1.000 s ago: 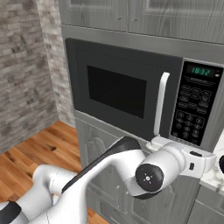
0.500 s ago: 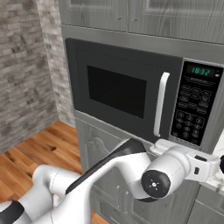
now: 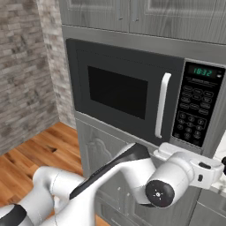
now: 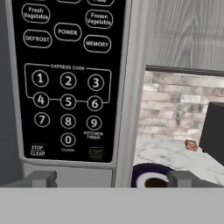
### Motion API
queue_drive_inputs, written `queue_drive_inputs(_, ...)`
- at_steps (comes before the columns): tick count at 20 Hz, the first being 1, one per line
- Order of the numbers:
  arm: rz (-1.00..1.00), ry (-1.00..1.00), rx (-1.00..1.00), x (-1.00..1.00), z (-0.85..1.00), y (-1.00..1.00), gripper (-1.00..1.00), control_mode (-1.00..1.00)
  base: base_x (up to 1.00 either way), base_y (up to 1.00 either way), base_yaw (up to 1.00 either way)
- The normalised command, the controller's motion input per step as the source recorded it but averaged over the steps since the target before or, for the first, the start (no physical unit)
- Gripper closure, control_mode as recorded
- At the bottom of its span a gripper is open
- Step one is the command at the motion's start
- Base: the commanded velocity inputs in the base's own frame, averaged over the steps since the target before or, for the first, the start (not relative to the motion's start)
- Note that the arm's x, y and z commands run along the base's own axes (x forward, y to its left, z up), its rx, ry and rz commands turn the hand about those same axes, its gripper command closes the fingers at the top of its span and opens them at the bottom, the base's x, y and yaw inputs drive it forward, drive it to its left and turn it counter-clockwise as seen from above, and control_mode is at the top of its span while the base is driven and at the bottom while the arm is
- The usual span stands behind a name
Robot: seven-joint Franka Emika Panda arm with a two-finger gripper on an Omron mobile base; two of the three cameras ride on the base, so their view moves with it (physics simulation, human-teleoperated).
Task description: Pick the chicken drumstick from the counter and place it in the microwave. Then turn on the microwave.
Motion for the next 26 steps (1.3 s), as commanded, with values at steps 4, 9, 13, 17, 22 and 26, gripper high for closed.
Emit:
queue_drive_inputs(4,0.00,-0.03,0.02,0.03,-0.01,-0.17,-1.00,-1.00,0.00,0.00,0.00)
queue_drive_inputs(9,0.00,-0.01,0.00,0.04,-0.07,-0.11,-1.00,-1.00,0.00,0.00,0.00)
queue_drive_inputs(13,0.00,-0.01,0.00,0.02,-0.05,-0.07,-1.00,-1.00,0.00,0.00,0.00)
queue_drive_inputs(17,0.00,-0.04,0.00,0.00,-0.07,-0.05,-1.00,-1.00,0.00,0.00,0.00)
queue_drive_inputs(22,0.00,-0.03,0.00,0.05,-0.07,-0.02,-1.00,-1.00,0.00,0.00,0.00)
queue_drive_inputs(26,0.00,-0.01,0.00,0.12,-0.10,0.00,-1.00,-1.00,0.00,0.00,0.00)
